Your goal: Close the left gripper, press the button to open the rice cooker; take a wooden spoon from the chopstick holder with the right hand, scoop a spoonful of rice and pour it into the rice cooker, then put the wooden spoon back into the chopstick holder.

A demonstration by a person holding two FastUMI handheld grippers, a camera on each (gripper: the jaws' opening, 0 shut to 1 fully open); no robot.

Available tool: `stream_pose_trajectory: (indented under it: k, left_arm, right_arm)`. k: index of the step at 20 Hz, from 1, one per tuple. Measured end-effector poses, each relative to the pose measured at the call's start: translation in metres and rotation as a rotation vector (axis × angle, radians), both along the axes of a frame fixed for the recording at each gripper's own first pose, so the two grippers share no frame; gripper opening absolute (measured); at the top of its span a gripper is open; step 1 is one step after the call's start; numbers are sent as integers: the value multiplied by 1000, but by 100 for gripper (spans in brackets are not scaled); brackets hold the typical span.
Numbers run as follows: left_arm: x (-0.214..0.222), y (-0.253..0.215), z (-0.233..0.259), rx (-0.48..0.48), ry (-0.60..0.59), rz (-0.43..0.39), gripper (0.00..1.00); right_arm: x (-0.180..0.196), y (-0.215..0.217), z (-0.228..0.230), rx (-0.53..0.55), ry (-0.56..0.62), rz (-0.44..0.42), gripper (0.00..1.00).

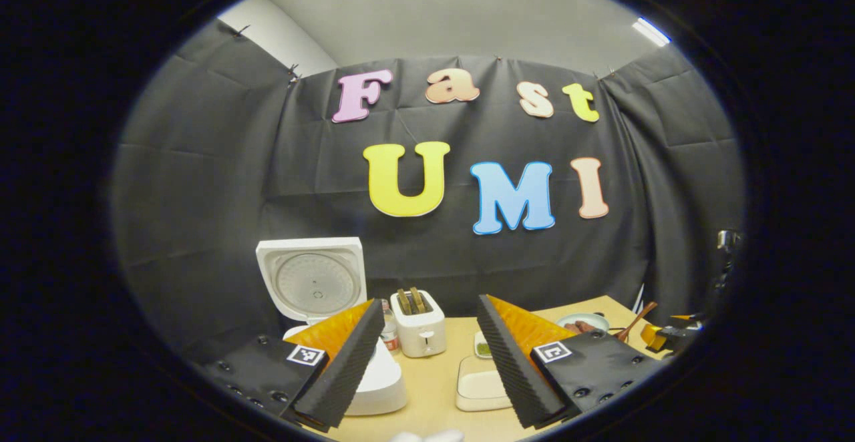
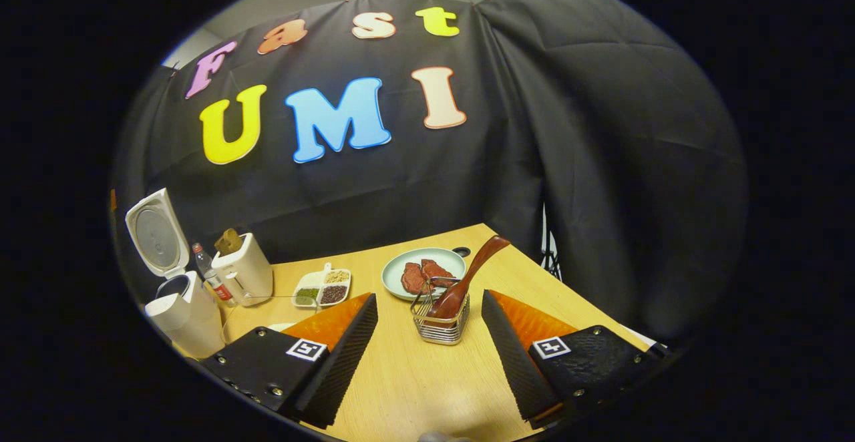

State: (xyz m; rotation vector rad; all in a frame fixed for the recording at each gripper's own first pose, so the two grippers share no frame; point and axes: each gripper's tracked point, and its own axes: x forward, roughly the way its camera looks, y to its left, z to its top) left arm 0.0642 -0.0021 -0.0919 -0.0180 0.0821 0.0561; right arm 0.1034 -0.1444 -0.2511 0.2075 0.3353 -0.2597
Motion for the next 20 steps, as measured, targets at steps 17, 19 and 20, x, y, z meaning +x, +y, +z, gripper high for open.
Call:
stream_pose_trajectory:
  k: [17, 19, 20]
  left_arm:
    - [49, -32, -17, 7, 67, 72, 98]
    - [48, -34, -14, 17, 62, 74, 97]
    - [48, -34, -14, 23, 63, 74, 98]
  right_arm:
    - [154, -76, -80, 117, 68, -51, 92]
    - [151, -84, -84, 130, 80, -60, 48]
    - [149, -84, -80, 146, 81, -70, 39]
